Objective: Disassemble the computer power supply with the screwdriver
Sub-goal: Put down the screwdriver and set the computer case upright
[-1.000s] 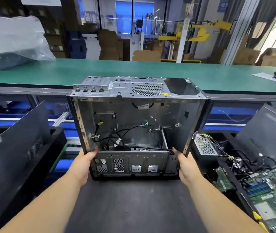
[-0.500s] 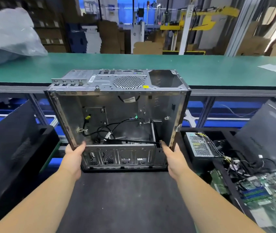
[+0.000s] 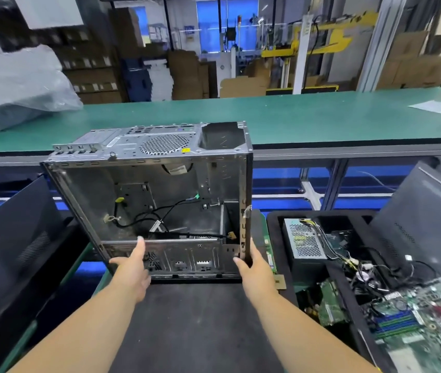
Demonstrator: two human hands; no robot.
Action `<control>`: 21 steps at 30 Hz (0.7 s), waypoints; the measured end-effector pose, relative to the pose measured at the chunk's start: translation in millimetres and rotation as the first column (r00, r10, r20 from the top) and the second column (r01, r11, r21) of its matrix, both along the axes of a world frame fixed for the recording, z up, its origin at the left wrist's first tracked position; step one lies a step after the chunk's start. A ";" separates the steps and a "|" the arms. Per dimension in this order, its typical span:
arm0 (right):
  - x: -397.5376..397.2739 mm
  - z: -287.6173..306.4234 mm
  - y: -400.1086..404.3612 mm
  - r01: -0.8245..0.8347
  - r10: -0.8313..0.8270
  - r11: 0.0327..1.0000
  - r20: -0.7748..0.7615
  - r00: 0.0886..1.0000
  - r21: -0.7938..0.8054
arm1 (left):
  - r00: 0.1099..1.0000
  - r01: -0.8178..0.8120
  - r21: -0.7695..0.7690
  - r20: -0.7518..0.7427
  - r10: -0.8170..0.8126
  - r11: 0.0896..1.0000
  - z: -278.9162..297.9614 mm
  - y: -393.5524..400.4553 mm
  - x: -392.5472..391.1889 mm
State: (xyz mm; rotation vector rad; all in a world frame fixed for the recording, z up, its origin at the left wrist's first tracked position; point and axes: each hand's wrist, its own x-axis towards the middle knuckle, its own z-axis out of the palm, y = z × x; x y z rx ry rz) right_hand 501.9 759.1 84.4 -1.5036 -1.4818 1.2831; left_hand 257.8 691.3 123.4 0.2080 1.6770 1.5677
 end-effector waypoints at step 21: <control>-11.0 -2.3 43.4 0.000 0.001 0.999 0.002 1.000 -0.046 | 0.989 -0.050 0.016 0.138 0.047 0.999 10.5 51.4 -16.4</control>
